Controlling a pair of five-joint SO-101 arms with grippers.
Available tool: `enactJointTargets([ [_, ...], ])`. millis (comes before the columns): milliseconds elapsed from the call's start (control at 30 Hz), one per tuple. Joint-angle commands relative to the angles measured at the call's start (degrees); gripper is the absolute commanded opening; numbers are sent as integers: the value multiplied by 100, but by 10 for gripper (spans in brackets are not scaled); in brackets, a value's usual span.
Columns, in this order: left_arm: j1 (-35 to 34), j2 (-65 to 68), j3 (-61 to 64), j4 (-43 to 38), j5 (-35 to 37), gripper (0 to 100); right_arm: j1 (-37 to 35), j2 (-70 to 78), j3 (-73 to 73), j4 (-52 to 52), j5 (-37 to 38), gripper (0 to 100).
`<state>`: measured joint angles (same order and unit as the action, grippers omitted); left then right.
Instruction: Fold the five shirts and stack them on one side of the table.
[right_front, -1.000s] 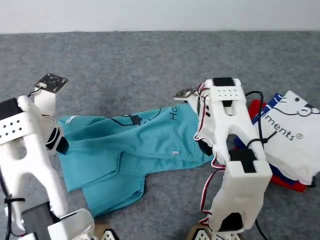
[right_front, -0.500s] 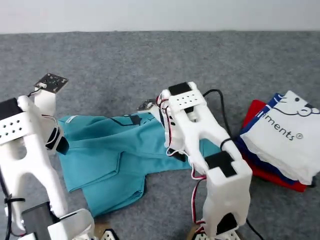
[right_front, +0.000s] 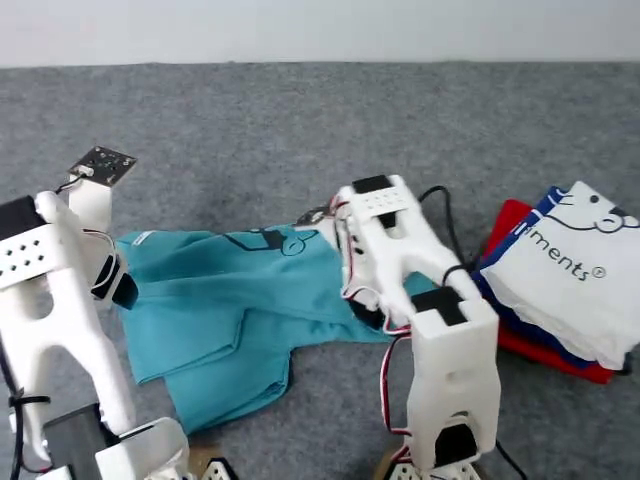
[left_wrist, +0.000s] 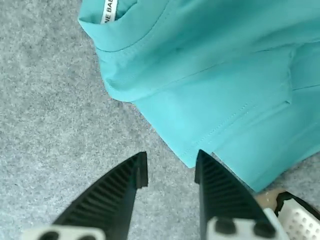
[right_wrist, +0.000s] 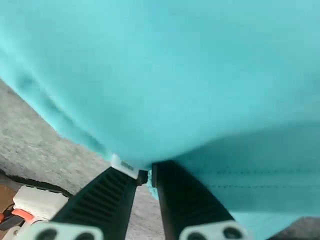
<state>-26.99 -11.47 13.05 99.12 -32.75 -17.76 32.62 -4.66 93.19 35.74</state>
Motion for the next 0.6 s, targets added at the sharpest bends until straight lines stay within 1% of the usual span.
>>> enactJointTargets([
  [0,0,-237,-31,-44,-18,166,470,-251,-62,101,229,9],
  [233,0,-237,-31,-44,-18,166,989,-848,-62,391,791,9],
  [367,0,-237,-31,-35,-18,166,1235,-901,-62,637,1002,9],
  [567,26,-237,-31,88,-44,166,1631,-866,-26,629,1266,9],
])
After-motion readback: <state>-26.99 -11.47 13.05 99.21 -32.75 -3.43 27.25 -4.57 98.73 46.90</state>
